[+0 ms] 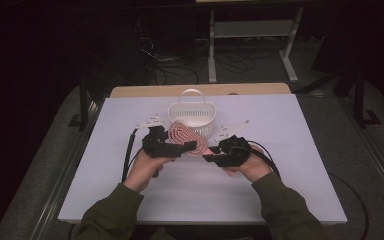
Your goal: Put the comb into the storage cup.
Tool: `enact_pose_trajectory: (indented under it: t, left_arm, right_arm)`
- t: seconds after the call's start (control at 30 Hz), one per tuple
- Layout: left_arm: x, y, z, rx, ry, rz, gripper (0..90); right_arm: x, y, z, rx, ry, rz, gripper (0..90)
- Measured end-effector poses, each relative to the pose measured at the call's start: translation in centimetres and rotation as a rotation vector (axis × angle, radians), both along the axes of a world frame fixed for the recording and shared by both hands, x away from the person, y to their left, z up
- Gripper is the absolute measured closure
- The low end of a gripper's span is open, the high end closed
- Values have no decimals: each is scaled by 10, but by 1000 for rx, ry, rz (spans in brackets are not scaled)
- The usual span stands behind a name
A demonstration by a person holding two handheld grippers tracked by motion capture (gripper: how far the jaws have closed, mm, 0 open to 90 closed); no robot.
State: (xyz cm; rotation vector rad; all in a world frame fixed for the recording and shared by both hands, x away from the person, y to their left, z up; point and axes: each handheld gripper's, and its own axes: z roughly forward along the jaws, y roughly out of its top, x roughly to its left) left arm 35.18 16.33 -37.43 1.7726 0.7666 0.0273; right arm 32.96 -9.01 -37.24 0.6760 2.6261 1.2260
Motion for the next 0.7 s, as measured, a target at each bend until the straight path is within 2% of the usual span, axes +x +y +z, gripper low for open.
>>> enact_pose_trajectory:
  t: [0.17, 0.47, 0.7]
  left_arm:
    - [1, 2, 1, -25, 12, -1, 250]
    - [2, 4, 1, -40, 33, -3, 328]
    - [4, 7, 0, -60, 64, -10, 377]
  right_arm:
    - [-1, 1, -1, -6, -10, 5, 691]
    - [-1, 2, -2, -4, -27, 6, 690]
    - [-2, 3, -3, -5, -32, 8, 690]
